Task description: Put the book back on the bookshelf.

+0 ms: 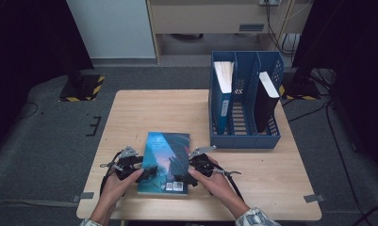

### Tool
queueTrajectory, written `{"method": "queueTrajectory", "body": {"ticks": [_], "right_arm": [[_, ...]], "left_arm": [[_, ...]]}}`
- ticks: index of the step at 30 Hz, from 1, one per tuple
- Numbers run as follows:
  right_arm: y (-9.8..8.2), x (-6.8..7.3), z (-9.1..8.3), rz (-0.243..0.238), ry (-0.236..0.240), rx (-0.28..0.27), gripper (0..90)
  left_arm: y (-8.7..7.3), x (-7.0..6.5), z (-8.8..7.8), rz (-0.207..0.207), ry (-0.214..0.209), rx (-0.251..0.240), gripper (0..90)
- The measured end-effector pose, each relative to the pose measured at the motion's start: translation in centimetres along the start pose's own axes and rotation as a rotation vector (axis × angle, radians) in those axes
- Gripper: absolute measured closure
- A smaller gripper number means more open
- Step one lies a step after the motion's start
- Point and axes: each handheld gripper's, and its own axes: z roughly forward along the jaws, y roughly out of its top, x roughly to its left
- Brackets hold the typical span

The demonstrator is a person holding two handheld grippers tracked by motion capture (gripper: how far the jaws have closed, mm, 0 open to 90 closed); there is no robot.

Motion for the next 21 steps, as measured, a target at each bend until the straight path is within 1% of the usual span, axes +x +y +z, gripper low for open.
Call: {"method": "queueTrajectory", "body": {"ticks": [3,5,9,13,14,18,21], "right_arm": [[-0.03,-0.13,-0.11,-0.001,0.002,0.002,0.3],[-0.04,-0.21,-0.24,0.002,0.002,0.006,0.3],[-0.05,-0.48,-0.41,0.014,-0.012,-0.001,0.2],[0.11,-0.57,-0.36,0.019,-0.021,0.002,0.0],[0.14,-0.6,-0.35,0.019,-0.019,0.004,0.0],[0.2,-0.58,-0.33,0.02,-0.022,0.006,0.2],[0.27,-0.46,-0.33,0.023,-0.028,0.01,1.3]], "left_arm": [[0.0,-0.08,0.07,0.009,0.0,-0.006,14.2],[0.11,-0.26,0.12,0.024,0.004,-0.002,14.5],[0.34,-0.49,0.36,0.032,0.0,0.005,14.6],[0.43,-0.54,0.35,0.029,0.005,0.005,15.2],[0.46,-0.48,0.23,0.033,0.008,0.006,16.1],[0.34,-0.09,-0.13,0.012,0.009,-0.015,25.8],[0.25,0.05,-0.28,0.009,0.009,-0.015,27.0]]}}
